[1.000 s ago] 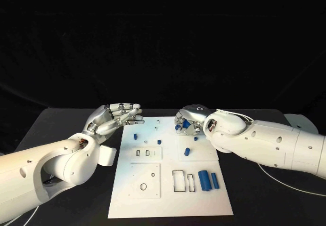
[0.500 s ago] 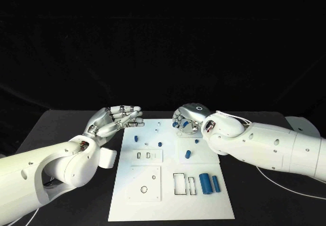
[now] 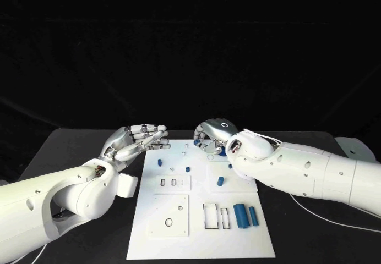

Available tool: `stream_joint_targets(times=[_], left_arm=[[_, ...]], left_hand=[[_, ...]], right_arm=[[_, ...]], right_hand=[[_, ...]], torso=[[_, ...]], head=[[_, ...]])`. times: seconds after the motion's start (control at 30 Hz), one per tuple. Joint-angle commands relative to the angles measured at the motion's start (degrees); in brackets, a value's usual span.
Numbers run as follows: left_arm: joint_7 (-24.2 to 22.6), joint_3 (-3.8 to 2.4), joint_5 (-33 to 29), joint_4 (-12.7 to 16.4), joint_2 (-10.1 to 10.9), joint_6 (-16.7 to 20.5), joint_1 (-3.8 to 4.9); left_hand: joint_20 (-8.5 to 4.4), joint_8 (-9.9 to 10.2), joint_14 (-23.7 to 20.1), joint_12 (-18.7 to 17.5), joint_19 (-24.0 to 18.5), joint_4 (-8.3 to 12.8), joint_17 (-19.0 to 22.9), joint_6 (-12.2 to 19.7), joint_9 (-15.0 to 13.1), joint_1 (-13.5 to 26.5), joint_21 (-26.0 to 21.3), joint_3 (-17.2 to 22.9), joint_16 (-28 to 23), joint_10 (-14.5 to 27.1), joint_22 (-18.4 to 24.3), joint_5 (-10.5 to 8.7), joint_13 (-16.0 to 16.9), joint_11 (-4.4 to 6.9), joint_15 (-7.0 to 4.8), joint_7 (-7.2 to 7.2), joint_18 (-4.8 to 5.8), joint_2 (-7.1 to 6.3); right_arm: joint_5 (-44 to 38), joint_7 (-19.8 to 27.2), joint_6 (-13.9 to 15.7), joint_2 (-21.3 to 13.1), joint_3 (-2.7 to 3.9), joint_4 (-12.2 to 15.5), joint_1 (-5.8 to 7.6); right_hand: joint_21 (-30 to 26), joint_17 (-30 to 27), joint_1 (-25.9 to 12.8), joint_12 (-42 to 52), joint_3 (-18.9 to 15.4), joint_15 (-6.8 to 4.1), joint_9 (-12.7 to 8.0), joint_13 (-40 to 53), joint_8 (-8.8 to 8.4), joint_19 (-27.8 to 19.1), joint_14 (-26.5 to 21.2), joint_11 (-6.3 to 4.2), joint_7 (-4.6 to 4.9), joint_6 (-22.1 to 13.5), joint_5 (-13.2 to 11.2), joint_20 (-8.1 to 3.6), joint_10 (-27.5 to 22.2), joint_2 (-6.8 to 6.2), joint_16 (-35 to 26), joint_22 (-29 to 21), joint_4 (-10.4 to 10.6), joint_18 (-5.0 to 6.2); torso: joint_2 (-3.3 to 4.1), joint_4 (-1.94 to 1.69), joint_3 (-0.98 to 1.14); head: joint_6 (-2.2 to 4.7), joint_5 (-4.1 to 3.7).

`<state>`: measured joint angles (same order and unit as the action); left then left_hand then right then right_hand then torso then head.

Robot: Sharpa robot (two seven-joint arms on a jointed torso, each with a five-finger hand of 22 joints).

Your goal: Assemble the parts on the task board

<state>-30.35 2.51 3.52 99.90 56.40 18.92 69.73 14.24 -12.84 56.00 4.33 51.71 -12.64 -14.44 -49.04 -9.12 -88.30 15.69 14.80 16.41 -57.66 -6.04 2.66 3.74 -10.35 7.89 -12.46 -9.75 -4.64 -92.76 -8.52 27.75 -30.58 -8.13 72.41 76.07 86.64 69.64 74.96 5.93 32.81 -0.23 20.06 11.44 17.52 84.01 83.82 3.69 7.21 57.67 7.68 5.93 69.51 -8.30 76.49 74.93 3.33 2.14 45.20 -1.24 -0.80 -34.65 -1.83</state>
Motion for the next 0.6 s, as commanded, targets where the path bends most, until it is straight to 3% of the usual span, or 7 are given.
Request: stream_joint_targets(times=[0.03, 0.6], left_arm=[[-0.5, -0.06, 0.0, 0.4, 0.0, -0.8, 0.22], [-0.6, -0.06, 0.0, 1.3, 0.4, -0.7, 1.37]], left_hand=[[0.03, 0.3, -0.2, -0.3, 0.4, 0.0, -0.1, 0.3, 0.1, 0.4, -0.1, 0.3, -0.2, 0.1, 0.0, 0.20, 0.0, -0.48, 0.13, -1.54, -0.77, -0.35], [0.04, 0.3, -0.2, -0.3, 0.4, 0.0, -0.1, 0.3, 0.1, 0.3, -0.1, 0.3, -0.2, 0.0, 0.1, 0.20, 0.0, -0.48, 0.15, -1.54, -0.76, -0.33]], right_arm=[[-0.3, -0.3, 0.9, 0.9, 0.03, -0.7, 0.02], [-0.3, 0.0, 0.6, 3.4, 0.04, -3.7, -0.02]], right_hand=[[0.2, 0.0, -0.4, 0.0, 0.1, -0.38, 2.7, 0.1, 0.67, 2.4, 2.3, 0.08, -0.07, 0.2, 0.3, -0.31, 0.2, 0.41, 0.4, 9.7, 0.4, -0.81], [0.3, -0.1, -0.7, -0.1, 0.1, -0.33, 2.8, 0.2, 0.65, 2.5, 2.3, 0.16, 0.02, -0.1, 0.3, -0.30, 0.0, 0.35, 0.4, 9.7, 0.6, -0.83]], torso=[[0.24, -0.01, -0.05], [1.36, -0.59, -0.50]], head=[[0.14, 0.05], [0.68, -0.36]])
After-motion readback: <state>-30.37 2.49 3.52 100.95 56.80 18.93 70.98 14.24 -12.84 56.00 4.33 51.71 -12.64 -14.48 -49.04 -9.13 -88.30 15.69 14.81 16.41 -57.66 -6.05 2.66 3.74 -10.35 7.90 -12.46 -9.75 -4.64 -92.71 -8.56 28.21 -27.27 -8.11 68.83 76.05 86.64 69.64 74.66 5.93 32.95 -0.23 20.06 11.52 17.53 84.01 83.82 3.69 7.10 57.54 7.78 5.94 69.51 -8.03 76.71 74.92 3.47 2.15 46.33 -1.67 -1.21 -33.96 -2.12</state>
